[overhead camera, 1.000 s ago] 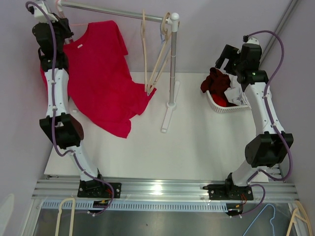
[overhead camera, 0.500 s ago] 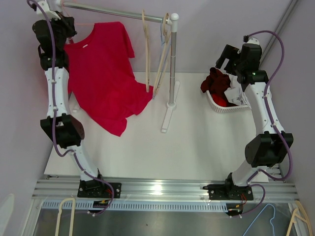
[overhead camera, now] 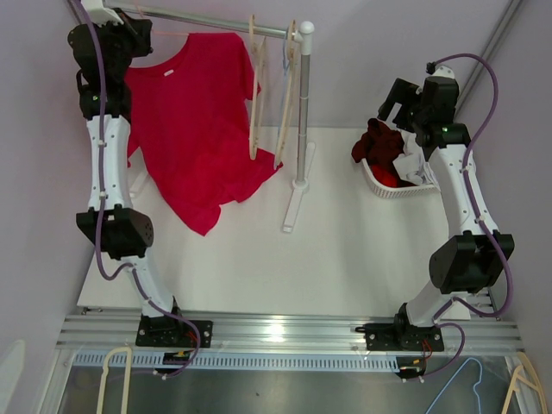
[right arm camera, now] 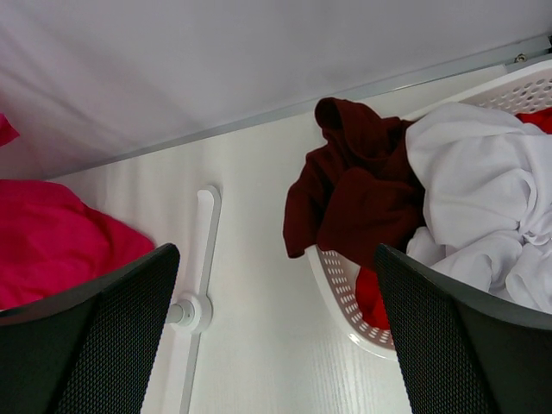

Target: Remove the t-shirt from the hanger

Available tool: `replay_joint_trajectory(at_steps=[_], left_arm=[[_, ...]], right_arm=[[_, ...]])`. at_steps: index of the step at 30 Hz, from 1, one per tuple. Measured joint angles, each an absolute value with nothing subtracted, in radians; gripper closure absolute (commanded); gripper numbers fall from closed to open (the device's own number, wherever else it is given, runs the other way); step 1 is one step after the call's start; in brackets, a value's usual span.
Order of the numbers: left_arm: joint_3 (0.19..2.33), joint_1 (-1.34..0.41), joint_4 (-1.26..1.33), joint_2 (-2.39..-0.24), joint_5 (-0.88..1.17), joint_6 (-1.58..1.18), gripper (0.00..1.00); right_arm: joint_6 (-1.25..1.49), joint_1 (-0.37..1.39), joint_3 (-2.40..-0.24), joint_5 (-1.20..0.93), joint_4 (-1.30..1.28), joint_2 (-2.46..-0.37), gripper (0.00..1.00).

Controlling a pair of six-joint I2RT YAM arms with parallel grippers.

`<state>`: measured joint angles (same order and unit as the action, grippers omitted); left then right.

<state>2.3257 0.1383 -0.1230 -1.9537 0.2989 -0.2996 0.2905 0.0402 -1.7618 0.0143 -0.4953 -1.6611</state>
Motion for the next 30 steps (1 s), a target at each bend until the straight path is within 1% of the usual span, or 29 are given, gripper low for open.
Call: replay_joint_trajectory(at_steps=[9,13,20,26,30], left_arm=[[2.347,0.098,-0.152,-1.917,0.314,-0.307,0.99],[2.321,0.053,-0.171,-1.893,0.253,-0.28,0.99],[2.296,-0.124,-0.225,-1.871,0.091,-0.189,0.99],[2.279,-0.234,-0.25,-1.865,-0.135,-0.144,0.99],[2.214,-0.292,-0.243,-1.835,-0.301,-0.111,0.99]], right_arm=[[0.283,0.04,-1.742,-0.001,-0.487,-1.621,0.01],[0.284,0.04,-1.729,-0.009,-0.479,-1.61,0.01],[0.284,0.04,-1.699,-0.016,-0.475,-1.592,0.01],[0.284,0.04,-1.686,-0.016,-0.475,-1.559,0.01],[0.283,0.04,-1.682,-0.017,-0.475,-1.537,0.01]])
